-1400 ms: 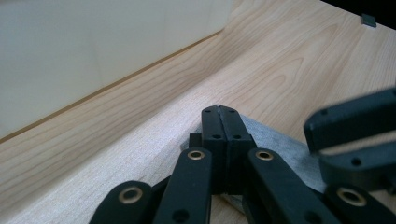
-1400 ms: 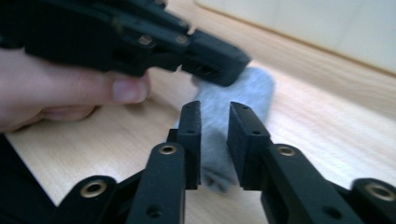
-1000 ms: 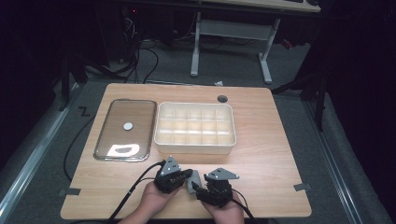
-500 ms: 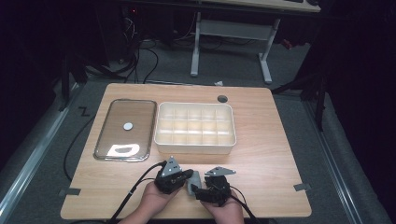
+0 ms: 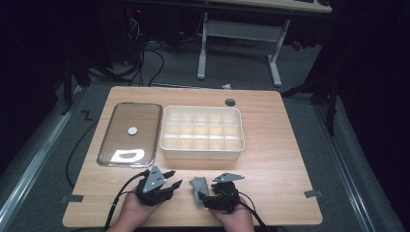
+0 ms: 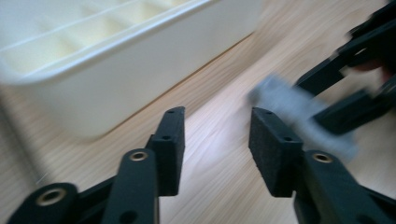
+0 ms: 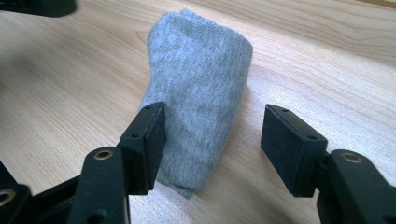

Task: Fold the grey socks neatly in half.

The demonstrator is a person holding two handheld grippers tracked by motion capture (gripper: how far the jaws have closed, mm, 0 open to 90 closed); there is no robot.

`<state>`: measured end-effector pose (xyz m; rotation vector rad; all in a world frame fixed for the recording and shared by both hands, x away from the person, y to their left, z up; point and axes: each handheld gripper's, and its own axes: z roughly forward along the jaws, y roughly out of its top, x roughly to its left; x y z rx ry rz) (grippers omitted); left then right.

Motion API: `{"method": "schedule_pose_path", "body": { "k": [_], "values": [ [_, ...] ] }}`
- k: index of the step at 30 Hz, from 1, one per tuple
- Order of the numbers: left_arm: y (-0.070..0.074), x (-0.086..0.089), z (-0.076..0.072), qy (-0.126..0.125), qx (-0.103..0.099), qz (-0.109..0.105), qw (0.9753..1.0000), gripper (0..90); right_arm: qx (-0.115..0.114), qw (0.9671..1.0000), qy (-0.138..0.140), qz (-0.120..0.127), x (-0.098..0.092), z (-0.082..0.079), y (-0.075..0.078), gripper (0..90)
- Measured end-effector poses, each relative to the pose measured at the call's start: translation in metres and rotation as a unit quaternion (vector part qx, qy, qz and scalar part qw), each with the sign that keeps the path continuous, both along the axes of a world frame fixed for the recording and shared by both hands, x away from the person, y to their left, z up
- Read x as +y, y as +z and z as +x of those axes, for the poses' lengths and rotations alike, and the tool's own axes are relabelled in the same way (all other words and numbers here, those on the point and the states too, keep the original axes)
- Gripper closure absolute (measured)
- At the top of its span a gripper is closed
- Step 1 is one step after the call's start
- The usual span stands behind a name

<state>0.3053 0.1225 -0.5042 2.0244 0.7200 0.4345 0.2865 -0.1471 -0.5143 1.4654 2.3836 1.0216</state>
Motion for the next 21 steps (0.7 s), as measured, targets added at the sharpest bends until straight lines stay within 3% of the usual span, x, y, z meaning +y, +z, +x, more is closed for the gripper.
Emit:
{"method": "schedule_pose_path", "body": {
  "k": [4, 6, 9, 10, 14, 21],
  "values": [
    [-0.017, 0.027, 0.000, 0.039, 0.013, -0.002, 0.9992, 50.7, 0.009, 1.0000, 0.003, 0.001, 0.001, 0.001, 0.001, 42.4],
    [-0.018, 0.033, 0.002, 0.047, 0.023, -0.002, 0.9987, 51.0, 0.017, 0.9998, 0.002, 0.003, 0.000, 0.002, 0.002, 43.2],
    [-0.016, 0.040, 0.004, 0.061, 0.015, -0.018, 0.9979, 52.0, 0.022, 0.9997, 0.008, 0.004, 0.000, 0.004, 0.002, 44.0],
    [-0.018, 0.046, 0.006, 0.069, 0.029, -0.037, 0.9965, 52.0, 0.036, 0.9993, 0.007, 0.006, 0.000, 0.006, 0.003, 44.8],
    [-0.021, 0.047, 0.008, 0.067, 0.027, -0.025, 0.9971, 51.6, 0.037, 0.9992, 0.014, -0.006, 0.005, 0.008, 0.006, 46.6],
    [-0.020, 0.054, 0.005, 0.076, 0.027, -0.033, 0.9962, 51.6, 0.047, 0.9983, 0.034, -0.005, 0.014, 0.012, 0.007, 55.8]
  ]
}}
